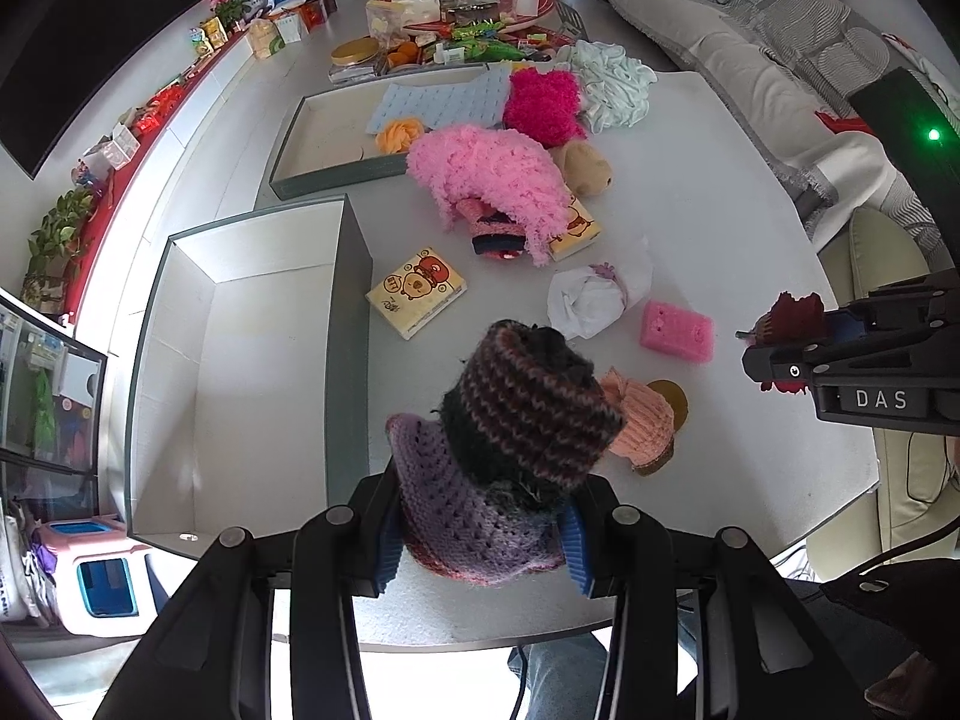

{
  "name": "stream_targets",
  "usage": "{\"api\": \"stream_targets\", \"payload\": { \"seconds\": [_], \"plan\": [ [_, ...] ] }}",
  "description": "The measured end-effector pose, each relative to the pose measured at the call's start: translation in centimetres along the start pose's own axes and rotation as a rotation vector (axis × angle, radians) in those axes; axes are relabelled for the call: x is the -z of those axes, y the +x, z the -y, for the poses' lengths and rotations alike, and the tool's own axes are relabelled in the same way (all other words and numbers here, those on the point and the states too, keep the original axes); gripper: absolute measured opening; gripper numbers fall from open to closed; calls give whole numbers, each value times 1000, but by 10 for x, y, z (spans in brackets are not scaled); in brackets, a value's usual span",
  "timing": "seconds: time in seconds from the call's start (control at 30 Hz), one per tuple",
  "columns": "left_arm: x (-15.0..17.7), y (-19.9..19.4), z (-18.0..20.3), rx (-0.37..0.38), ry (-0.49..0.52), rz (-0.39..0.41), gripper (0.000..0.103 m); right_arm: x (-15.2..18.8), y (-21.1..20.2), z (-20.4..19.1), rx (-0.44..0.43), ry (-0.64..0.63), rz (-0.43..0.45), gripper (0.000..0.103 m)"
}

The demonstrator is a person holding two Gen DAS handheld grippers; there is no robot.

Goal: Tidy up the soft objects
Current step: 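Lift and carry the striped hat and red rose over the white box with both tools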

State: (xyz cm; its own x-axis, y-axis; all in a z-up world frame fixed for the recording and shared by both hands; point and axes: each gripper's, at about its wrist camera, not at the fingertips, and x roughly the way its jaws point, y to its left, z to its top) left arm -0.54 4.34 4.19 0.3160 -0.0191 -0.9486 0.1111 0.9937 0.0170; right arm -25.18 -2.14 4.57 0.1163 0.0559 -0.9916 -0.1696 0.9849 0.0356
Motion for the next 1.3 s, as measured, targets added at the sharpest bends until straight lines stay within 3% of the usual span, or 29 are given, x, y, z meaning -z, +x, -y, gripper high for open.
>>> {"api": "stream_targets", "payload": {
  "seconds": [1.3],
  "plan": [
    [4, 4, -14, -9, -54, 8, 44, -7, 6, -11, 22, -41, -22, 35]
  ]
}}
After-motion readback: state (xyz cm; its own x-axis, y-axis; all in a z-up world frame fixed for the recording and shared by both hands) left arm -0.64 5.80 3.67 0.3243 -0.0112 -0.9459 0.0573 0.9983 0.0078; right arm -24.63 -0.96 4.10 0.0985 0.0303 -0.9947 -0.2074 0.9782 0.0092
